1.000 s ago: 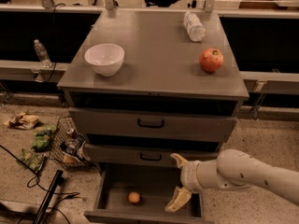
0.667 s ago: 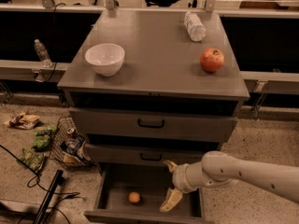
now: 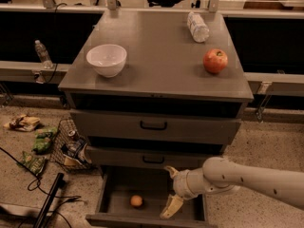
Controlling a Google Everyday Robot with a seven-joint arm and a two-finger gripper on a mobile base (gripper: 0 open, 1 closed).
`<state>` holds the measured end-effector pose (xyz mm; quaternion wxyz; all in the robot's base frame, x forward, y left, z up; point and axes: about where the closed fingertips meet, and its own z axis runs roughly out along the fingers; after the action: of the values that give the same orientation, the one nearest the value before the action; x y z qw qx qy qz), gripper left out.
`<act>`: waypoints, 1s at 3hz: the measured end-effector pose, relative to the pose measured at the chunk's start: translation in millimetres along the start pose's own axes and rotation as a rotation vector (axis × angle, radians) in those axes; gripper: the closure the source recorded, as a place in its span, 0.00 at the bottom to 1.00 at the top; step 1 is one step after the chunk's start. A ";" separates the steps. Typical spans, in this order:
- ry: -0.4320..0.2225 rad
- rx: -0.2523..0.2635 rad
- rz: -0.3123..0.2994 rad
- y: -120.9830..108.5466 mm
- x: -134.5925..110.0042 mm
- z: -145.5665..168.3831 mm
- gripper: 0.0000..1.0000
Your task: Pick orange from bottom drawer and place on counter
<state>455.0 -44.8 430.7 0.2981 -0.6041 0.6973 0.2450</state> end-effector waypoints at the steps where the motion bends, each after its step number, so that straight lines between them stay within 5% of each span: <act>1: -0.026 -0.021 0.005 -15.6 28.2 55.7 0.00; 3: -0.075 -0.078 0.055 -15.2 69.9 136.0 0.00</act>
Offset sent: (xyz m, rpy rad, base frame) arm 0.0350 0.0450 -0.1627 0.0938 0.0929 0.0083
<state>479.9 -0.3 285.7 0.2934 -0.5864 0.6917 0.3027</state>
